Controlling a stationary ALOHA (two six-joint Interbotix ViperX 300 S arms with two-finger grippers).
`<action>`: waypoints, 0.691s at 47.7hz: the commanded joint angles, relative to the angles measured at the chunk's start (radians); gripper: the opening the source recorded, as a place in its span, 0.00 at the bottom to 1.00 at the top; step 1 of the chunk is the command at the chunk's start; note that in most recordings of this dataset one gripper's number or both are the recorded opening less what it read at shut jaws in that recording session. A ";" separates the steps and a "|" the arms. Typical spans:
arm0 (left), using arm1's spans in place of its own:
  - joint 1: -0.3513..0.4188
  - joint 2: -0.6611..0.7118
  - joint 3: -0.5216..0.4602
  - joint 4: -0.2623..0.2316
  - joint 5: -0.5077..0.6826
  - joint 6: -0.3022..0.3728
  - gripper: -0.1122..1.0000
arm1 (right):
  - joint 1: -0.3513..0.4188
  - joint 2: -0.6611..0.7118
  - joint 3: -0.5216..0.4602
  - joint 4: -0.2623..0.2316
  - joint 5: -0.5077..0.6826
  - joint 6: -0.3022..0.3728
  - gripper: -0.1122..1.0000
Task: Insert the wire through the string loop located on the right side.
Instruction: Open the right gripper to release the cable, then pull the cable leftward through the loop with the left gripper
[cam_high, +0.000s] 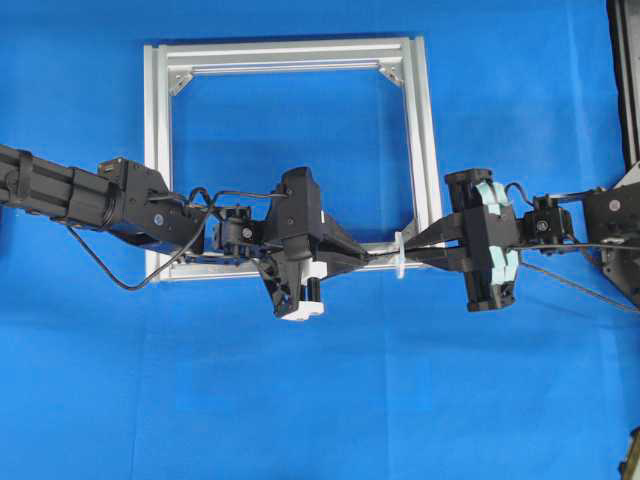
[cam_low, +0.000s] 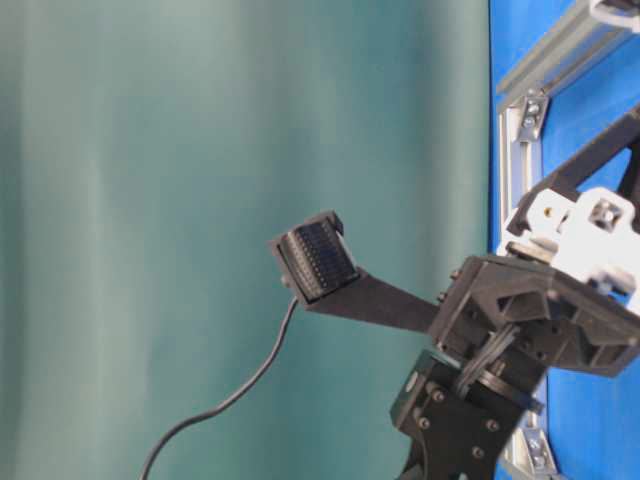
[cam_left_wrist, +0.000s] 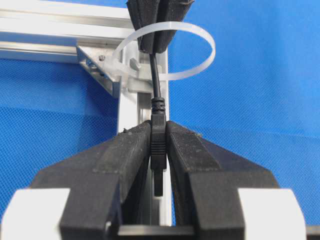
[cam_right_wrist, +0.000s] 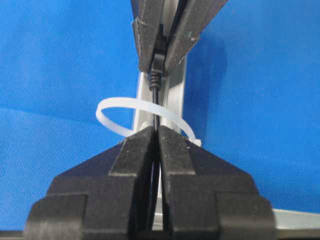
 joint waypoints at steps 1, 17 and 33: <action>0.000 -0.025 -0.008 0.003 -0.005 0.000 0.16 | 0.002 -0.008 -0.011 -0.002 0.000 0.002 0.14; 0.000 -0.025 -0.009 0.003 -0.005 0.000 0.16 | 0.002 -0.018 -0.006 -0.002 0.017 -0.002 0.91; 0.000 -0.026 -0.008 0.003 -0.005 0.000 0.16 | 0.002 -0.018 -0.005 -0.002 0.018 -0.002 0.92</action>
